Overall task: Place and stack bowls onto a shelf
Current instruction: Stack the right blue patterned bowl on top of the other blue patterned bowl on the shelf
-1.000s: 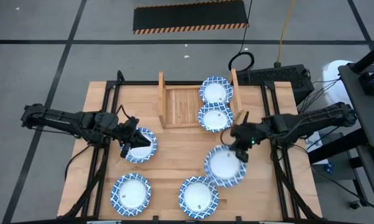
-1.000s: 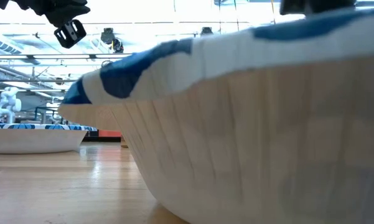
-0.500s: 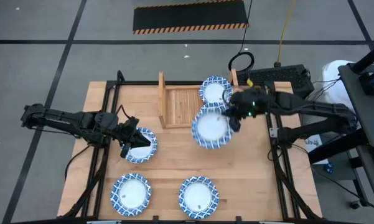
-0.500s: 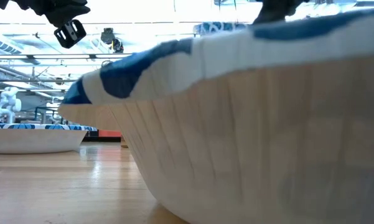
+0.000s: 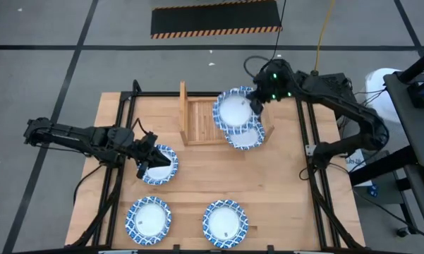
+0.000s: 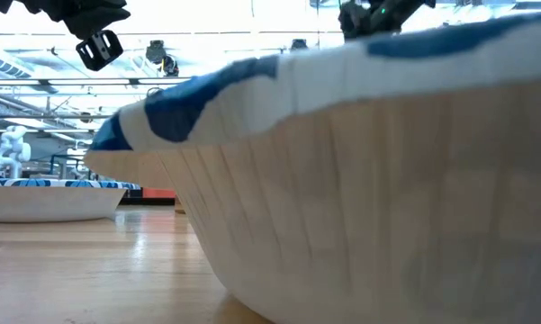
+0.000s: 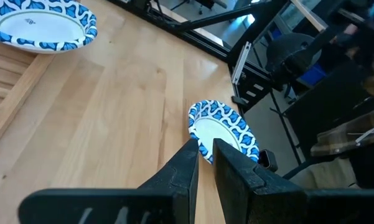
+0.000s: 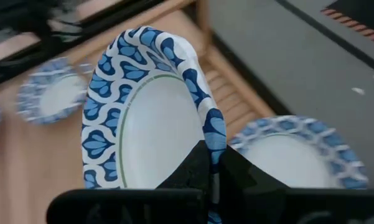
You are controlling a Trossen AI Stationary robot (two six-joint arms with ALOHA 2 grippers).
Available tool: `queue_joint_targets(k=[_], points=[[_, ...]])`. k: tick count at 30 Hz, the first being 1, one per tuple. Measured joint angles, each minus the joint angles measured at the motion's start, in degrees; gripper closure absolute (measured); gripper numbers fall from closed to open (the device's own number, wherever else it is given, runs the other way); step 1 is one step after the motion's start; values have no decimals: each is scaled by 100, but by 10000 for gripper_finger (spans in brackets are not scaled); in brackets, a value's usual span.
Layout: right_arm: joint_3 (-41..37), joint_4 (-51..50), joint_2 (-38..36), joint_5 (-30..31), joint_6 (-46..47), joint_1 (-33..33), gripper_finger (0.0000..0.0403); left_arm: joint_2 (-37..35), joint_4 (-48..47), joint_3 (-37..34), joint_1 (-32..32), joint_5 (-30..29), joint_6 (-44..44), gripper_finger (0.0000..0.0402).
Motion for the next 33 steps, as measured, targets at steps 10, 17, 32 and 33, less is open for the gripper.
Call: queue_joint_targets(k=[10, 17, 32, 33], points=[[266, -24, 680, -593, -440, -1477, 403, -1, 0, 0, 1, 0, -15, 348], [264, -23, 1386, -733, -752, -1976, 403, -1, -1, 0, 2, -185, -12, 348], [292, 503, 2460, -921, -1193, -2221, 402, -1, -4, 0, 151, -299, -16, 348], [292, 488, 2487, -922, -1217, -2224, 402, -1, -1, 0, 151, -301, -33, 348]])
